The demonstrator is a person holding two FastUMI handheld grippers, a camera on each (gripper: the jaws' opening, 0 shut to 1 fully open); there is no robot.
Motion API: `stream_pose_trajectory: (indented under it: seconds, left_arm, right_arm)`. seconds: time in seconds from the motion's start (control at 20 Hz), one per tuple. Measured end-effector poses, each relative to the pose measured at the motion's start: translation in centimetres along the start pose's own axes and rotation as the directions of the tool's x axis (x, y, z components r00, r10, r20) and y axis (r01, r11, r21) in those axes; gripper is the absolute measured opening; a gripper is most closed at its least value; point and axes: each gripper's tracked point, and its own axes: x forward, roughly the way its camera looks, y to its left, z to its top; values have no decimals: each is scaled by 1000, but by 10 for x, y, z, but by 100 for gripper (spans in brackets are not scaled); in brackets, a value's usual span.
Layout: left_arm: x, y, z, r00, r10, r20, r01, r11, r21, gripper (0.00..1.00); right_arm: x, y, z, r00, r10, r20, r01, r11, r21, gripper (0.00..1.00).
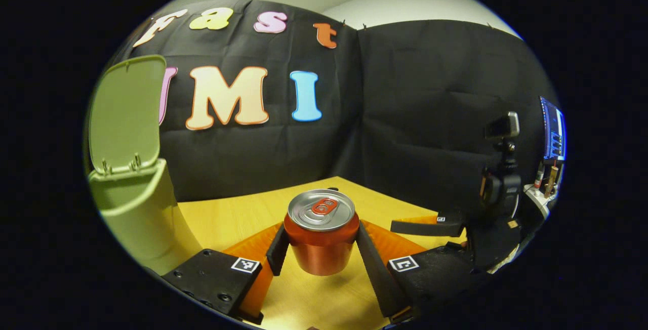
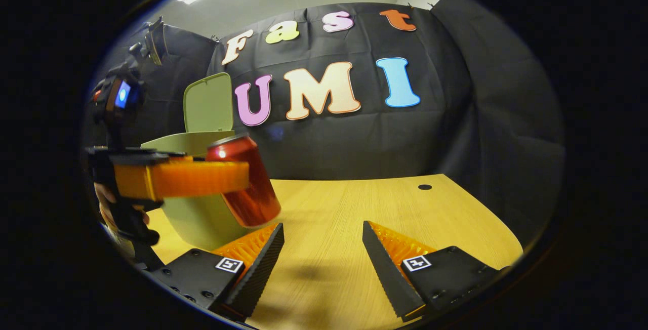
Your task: Press the lid of the desktop garbage bin to open it, pick up the crumpled paper on the desktop and throw it into the bin, then pick up the pop can on the desktop and drop it into the bin, and finally close the garbage bin lid.
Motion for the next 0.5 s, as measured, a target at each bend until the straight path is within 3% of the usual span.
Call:
stream_pose_trajectory:
  seconds: [0.3, 0.5]
  left_arm:
    - [-33, 25, 70, 995, 44, 89, -42, 999, -23, 77]
    - [-62, 62, 114, 980, 123, 159, -117, 992, -48, 77]
  right_arm:
    - [-5, 6, 6, 1000, 5, 9, -5, 1000, -1, 98]
    - [-7, 13, 7, 1000, 14, 10, -14, 1000, -16, 98]
